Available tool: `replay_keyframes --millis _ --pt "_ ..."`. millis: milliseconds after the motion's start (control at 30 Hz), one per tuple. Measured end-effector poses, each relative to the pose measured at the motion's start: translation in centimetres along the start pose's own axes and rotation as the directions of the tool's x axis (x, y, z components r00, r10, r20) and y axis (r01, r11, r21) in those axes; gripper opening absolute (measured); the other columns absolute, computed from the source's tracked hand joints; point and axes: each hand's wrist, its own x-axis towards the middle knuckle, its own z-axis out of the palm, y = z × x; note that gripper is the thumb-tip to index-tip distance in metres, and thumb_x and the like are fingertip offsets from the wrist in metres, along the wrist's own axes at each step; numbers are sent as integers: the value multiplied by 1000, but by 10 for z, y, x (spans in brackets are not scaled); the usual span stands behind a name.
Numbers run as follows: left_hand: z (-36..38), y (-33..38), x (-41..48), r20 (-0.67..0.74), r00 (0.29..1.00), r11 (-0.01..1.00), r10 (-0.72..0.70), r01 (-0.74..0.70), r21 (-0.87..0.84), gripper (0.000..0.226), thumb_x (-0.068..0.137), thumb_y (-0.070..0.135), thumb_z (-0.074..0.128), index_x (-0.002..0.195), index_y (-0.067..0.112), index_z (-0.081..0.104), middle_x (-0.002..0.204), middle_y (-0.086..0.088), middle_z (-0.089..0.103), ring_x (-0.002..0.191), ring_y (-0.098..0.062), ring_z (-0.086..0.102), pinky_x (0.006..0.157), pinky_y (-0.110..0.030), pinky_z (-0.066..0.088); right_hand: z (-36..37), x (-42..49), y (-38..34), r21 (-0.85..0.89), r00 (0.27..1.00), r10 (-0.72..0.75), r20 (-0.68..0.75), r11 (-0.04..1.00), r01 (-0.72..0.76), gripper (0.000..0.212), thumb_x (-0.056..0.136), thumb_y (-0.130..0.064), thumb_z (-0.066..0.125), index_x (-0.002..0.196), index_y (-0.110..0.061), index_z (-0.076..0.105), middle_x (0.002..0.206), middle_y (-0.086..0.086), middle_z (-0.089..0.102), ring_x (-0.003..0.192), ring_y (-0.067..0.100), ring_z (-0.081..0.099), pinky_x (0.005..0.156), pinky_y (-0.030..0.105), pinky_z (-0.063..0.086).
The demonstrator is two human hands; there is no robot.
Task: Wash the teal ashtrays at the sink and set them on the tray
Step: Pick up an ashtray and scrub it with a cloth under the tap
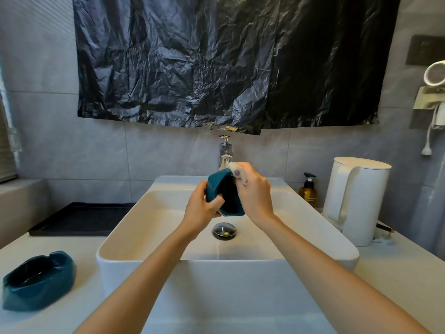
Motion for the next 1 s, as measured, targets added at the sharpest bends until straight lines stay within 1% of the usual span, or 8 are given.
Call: replay_keyframes --millis 100,233,300,367,500,667,800,1000 --pt "0 3 0 -78 997 999 -11 8 -37 32 92 8 53 123 12 47 112 -4 55 99 -23 61 74 -31 59 8 -8 -10 187 967 253 -34 952 -242 19 100 -27 45 113 -18 55 96 4 65 90 23 62 75 40 55" --pt "0 3 3 -205 979 999 -7 -3 -50 34 91 9 56 124 11 47 113 -6 56 100 -22 60 79 -36 59 16 -12 -29 351 808 583 85 741 -572 25 98 -19 48 122 -13 50 110 11 61 92 20 54 80 32 48" --pt "-2 2 4 -244 970 999 -6 -7 -50 35 91 11 57 124 14 46 113 -4 57 101 -21 60 84 -39 57 15 -12 -35 405 706 681 194 600 -690 32 98 -19 47 130 -14 45 118 13 57 94 20 52 81 30 47" --pt "-4 1 3 -223 975 999 3 -13 -46 37 91 11 57 125 16 44 114 -2 56 102 -19 59 85 -35 56 11 -9 -35 362 684 676 274 586 -725 36 98 -17 49 133 -17 42 122 13 53 99 22 52 82 31 45" --pt "-6 1 0 -54 998 999 18 -21 -48 49 86 9 66 127 17 40 115 0 54 96 -10 59 66 -11 51 -4 -1 -21 226 837 494 235 810 -542 20 94 -9 50 111 -19 44 110 7 54 102 24 54 79 32 45" --pt "-2 0 1 24 991 984 131 -133 119 63 68 20 84 116 24 42 105 17 57 100 -5 58 87 -18 49 -22 4 -2 285 976 146 162 940 -188 33 90 -1 55 117 -19 49 108 3 57 98 18 54 83 34 51" --pt "2 7 1 -9 970 947 242 -234 219 64 69 25 83 115 33 39 103 23 53 95 1 55 75 -8 48 -26 -4 7 209 995 -98 15 973 92 51 84 1 66 124 -20 44 122 7 51 106 10 50 85 23 52" --pt "4 6 2 15 960 926 281 -275 259 66 69 33 82 117 39 38 110 18 57 104 -7 56 83 -30 55 -31 -2 15 -27 902 -421 -97 907 420 71 73 6 74 128 -18 38 128 12 43 114 31 53 81 36 57"
